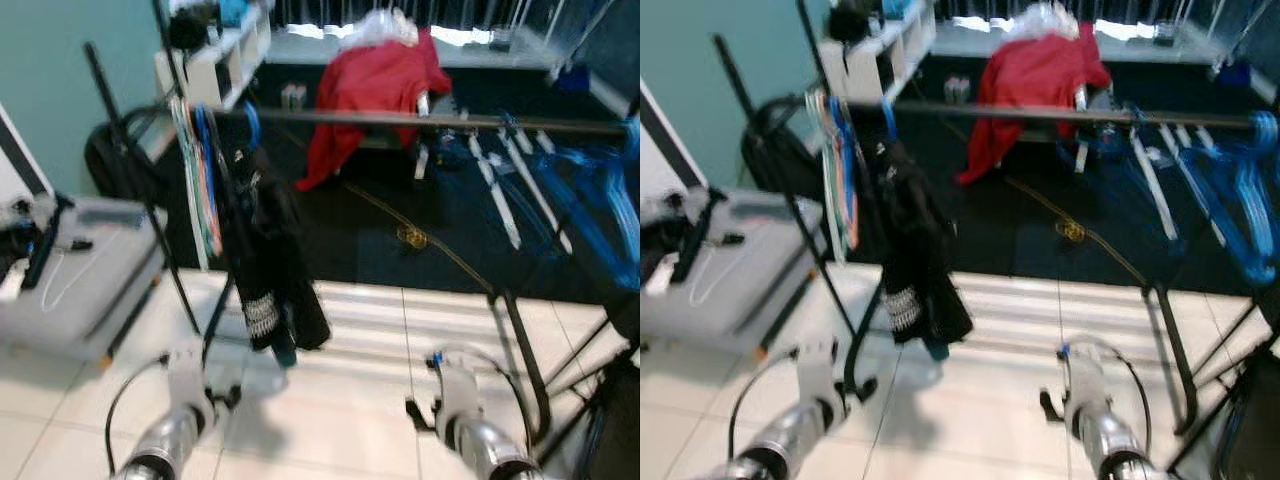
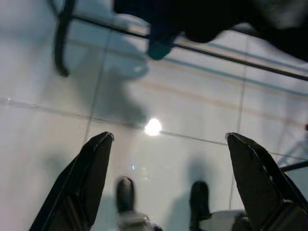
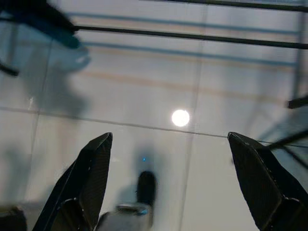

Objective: Hang hanger

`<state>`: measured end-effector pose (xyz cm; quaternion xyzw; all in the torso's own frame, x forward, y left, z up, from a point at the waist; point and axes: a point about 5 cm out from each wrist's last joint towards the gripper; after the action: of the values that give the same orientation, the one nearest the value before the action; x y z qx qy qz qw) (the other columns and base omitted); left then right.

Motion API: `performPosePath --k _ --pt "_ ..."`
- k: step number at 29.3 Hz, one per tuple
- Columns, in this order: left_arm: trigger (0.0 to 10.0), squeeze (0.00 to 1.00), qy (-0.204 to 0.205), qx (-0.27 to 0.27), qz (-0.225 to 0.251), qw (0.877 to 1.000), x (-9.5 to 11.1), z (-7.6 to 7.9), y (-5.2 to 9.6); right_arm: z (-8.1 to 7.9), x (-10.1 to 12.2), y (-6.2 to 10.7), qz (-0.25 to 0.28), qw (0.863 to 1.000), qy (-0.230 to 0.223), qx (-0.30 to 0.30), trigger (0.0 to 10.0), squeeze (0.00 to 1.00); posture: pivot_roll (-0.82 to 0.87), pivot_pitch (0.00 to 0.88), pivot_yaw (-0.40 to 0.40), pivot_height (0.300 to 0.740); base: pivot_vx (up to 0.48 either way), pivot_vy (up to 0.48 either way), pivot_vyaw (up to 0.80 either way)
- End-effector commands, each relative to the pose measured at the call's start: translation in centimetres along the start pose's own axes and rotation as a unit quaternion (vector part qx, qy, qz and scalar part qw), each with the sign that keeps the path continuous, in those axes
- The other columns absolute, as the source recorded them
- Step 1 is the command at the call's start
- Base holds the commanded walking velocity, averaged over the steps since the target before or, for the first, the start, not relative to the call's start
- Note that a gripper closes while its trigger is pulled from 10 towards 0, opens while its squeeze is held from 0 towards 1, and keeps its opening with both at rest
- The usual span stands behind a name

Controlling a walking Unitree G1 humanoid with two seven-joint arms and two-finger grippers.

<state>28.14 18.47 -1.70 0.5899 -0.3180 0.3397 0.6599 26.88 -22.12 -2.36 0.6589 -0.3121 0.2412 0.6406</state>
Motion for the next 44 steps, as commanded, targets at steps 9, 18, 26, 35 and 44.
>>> performPosePath --k 9,18,26,35,44 --pt "10.0 0.00 0.014 -0.009 0.090 0.996 3.2 -0.5 -0.1 -0.4 -0.3 0.0 -0.005 1.000 -0.003 0.004 10.0 0.00 -0.06 0.079 -0.012 0.740 0.000 0.000 0.00" --pt "10.0 0.00 0.030 -0.059 0.203 0.977 7.7 0.1 0.0 -0.3 -0.3 0.0 -0.004 1.000 -0.004 0.003 10.0 0.00 -0.07 0.090 -0.013 0.740 0.000 -0.367 0.00" --pt "10.0 0.00 0.006 -0.173 0.423 0.889 17.7 2.2 4.0 -0.2 -0.2 0.0 -0.004 1.000 -0.003 0.003 10.0 0.00 -0.06 0.096 -0.019 0.740 0.000 0.000 0.00" --pt "10.0 0.00 -0.074 0.059 0.456 0.885 23.3 0.6 4.5 -0.3 -0.2 0.0 -0.003 1.000 -0.006 0.002 10.0 0.00 -0.07 0.093 -0.010 0.740 0.000 0.000 0.00" --pt "10.0 0.00 -0.220 0.216 0.409 0.859 24.1 0.7 4.7 -0.5 -0.5 -0.1 -0.004 1.000 -0.007 0.003 10.0 0.00 -0.07 0.077 -0.001 0.740 0.000 0.000 0.00"
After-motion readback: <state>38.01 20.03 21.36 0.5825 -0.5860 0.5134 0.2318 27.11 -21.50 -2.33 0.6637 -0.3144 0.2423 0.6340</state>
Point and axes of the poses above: a point about 5 cm out from each wrist's last joint towards the gripper, its own y axis pointing back from the gripper into the wrist, its own x axis along the axis of the wrist's last joint, z = x × y, and after that the axes turned 6 degrees about -y, right-handed
